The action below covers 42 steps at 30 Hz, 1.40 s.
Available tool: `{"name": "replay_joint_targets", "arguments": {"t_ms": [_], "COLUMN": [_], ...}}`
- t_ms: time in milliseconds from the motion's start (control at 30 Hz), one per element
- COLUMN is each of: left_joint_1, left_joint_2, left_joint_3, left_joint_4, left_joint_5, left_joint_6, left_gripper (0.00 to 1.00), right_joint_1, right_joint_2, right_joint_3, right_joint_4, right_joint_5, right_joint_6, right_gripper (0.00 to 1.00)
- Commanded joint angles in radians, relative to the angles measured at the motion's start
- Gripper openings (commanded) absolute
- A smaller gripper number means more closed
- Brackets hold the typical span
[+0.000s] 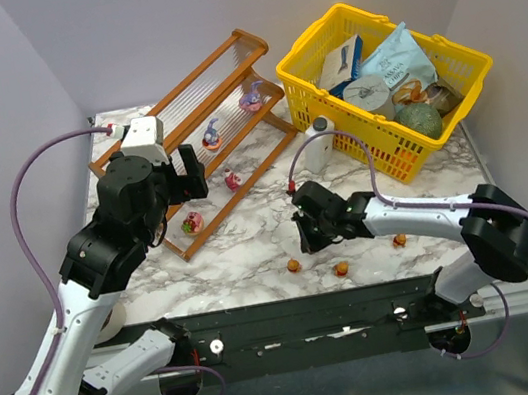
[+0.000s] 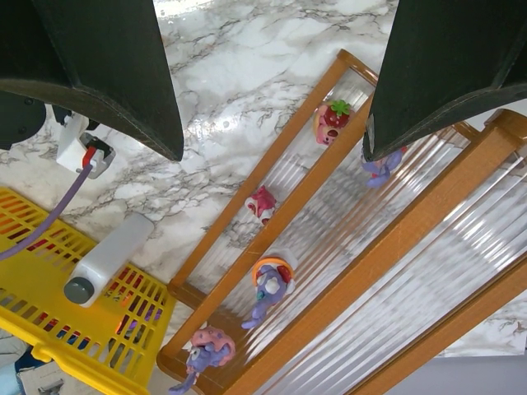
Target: Place and organize the plastic toys onto the shelf
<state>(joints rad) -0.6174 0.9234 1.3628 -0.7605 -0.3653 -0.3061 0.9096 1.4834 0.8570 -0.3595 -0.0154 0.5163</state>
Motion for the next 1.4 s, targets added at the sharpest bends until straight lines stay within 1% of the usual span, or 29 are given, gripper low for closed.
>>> {"name": "replay_joint_targets", "arguments": {"t_ms": [0,167,300,400,700,933,1000,1033,1067,1100,1133,1167,1200,1233,1267,1333,1367], "left_joint_1": [-0.002,-0.002,-0.002,-0.002,-0.002,-0.002,-0.002,-0.001,-0.001,-0.001,-0.001,-0.002,-0.001,-0.002,-0.001,-0.001,-0.001], "left_joint_2": [-0.001,-0.006,-0.008,-0.012,-0.015,-0.017,-0.017,-0.017,-0.017,-0.017,-0.018,-0.018,-0.017,-0.020,-0.020,-0.023,-0.021], "left_joint_3": [0.015,0.030,0.032,0.027,0.029,0.024,0.024,0.024,0.022,0.022,0.021,0.021,0.021,0.021,0.019,0.019,0.019], "left_joint_4": [0.007,0.000,-0.007,-0.008,-0.016,-0.010,-0.007,-0.007,-0.007,-0.007,-0.005,-0.005,-0.005,-0.005,-0.005,-0.005,-0.007], "left_joint_5": [-0.006,-0.030,-0.038,-0.040,-0.044,-0.035,-0.031,-0.027,-0.026,-0.023,-0.021,-0.021,-0.021,-0.021,-0.020,-0.018,-0.018], "left_joint_6": [0.010,0.016,0.013,0.007,0.004,-0.001,-0.004,-0.004,-0.005,-0.007,-0.005,-0.005,-0.005,-0.005,-0.007,-0.005,-0.002], "left_gripper": [0.99,0.99,0.99,0.99,0.99,0.99,0.99,0.99,0.99,0.99,0.99,0.99,0.99,0.99,0.99,0.99,0.99], "right_joint_1": [0.002,0.002,-0.002,-0.002,-0.048,-0.051,-0.051,-0.051,-0.049,-0.051,-0.051,-0.051,-0.049,-0.049,-0.051,-0.049,-0.051], "right_joint_2": [0.047,0.054,0.046,0.051,0.035,-0.098,-0.144,-0.155,-0.167,-0.169,-0.167,-0.161,-0.141,-0.127,-0.114,-0.080,-0.074], "right_joint_3": [-0.022,-0.047,-0.065,-0.069,-0.076,-0.076,-0.044,-0.029,-0.012,0.009,0.051,0.077,0.100,0.146,0.164,0.192,0.197], "right_joint_4": [0.034,0.019,-0.010,-0.032,-0.124,-0.131,-0.154,-0.197,-0.222,-0.251,-0.330,-0.373,-0.416,-0.502,-0.537,-0.603,-0.610], "right_joint_5": [0.103,0.166,0.257,0.299,0.365,0.296,0.287,0.292,0.296,0.311,0.324,0.339,0.365,0.376,0.384,0.405,0.414], "right_joint_6": [0.066,0.143,0.209,0.238,0.350,0.303,0.312,0.326,0.352,0.373,0.396,0.450,0.474,0.500,0.522,0.573,0.580], "right_gripper": [0.01,0.01,0.01,0.01,0.01,0.01,0.07,0.09,0.17,0.22,0.26,0.34,0.37,0.40,0.47,0.54,0.62]}}
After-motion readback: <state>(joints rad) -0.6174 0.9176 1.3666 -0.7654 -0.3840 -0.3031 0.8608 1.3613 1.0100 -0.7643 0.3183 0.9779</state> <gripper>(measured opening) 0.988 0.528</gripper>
